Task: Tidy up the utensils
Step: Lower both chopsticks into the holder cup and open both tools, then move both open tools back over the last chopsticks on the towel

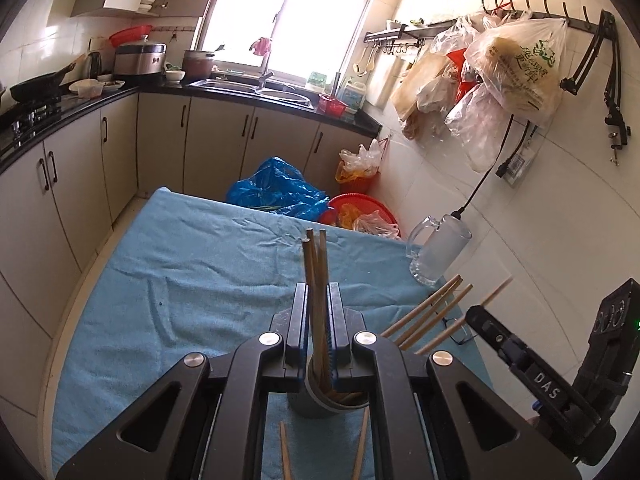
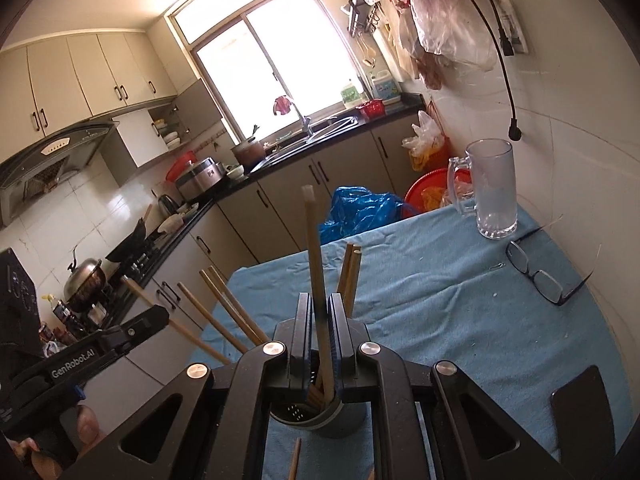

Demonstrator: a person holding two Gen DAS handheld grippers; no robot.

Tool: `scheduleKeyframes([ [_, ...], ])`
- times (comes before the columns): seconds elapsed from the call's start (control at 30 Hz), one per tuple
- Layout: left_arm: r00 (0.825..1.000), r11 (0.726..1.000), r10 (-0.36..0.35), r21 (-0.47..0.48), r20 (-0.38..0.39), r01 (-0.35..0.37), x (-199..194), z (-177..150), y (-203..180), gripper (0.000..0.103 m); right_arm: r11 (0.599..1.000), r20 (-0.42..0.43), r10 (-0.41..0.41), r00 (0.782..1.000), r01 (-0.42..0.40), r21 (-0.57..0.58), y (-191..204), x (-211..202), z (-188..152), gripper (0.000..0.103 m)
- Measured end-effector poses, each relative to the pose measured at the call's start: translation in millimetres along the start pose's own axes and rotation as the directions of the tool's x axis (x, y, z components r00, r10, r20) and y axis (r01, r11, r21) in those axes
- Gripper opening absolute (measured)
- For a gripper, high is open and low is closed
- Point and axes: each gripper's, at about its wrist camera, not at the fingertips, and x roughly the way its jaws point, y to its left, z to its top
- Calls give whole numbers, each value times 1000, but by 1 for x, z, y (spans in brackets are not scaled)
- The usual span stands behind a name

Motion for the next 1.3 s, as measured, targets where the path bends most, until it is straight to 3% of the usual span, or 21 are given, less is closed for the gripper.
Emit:
scheduleKeyframes([
  [0.13, 1000, 1000, -2, -4, 24, 2, -13, -2, 2, 26, 1000, 39, -4, 999, 4, -7, 1, -17, 2, 21],
  [0.3, 999, 1000, -1, -7, 49, 1, -33, -13, 3, 31, 1000, 76, -15, 997, 15, -1, -4, -42, -3, 34],
  [0.47, 998, 999, 35, -17, 54, -34, -48, -41, 13, 38, 998, 55, -56, 997, 57, -9, -12, -56, -25, 51],
  [0.67, 996, 997, 60, -40, -62, -62, -41, -101, 38, 40, 996, -61, -85, 994, 86, 9, -35, -51, -68, 51],
  [0.9, 968, 989, 89, -91, -235, -113, -17, -167, 64, 40, 995, -191, -78, 979, 88, 47, -54, -39, -117, 51],
  [1.1, 960, 987, 133, -54, -247, -150, -23, -194, 65, 42, 989, -216, -145, 965, 150, 5, -48, -36, -141, 51],
  [1.3, 958, 988, 126, -49, -258, -144, -26, -196, 66, 43, 989, -288, -135, 948, 147, 20, -48, -21, -142, 51],
])
